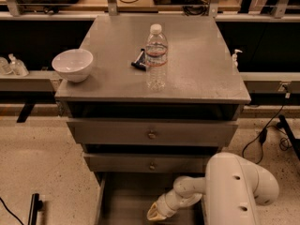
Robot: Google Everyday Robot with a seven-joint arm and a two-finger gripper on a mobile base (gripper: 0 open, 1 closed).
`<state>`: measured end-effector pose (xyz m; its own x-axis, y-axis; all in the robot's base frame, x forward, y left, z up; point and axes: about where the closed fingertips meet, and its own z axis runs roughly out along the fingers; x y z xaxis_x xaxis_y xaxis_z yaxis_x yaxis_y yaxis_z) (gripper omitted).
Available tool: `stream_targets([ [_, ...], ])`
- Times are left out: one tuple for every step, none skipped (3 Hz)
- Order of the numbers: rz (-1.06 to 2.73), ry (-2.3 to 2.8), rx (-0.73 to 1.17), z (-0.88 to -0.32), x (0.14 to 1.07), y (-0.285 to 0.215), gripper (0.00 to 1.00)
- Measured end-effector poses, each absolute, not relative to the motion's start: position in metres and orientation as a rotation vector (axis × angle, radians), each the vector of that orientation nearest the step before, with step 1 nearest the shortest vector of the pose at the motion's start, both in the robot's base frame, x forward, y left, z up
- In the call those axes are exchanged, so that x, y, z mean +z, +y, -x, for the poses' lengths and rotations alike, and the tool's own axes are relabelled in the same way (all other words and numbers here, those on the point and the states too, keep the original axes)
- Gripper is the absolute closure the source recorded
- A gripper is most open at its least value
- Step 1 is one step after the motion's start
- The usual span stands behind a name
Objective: Open bottom drawer
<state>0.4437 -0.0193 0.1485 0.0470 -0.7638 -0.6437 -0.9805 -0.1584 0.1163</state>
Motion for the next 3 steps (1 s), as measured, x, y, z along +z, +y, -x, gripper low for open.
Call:
stream_targets([
  [1.968,1.770,0.864,-0.448,0.139,-0.011,1.00],
  [1.976,1.793,0.922,-0.428,0.137,0.002,1.00],
  [1.986,1.850,0.990,-0.392,0.139,0.003,1.00],
])
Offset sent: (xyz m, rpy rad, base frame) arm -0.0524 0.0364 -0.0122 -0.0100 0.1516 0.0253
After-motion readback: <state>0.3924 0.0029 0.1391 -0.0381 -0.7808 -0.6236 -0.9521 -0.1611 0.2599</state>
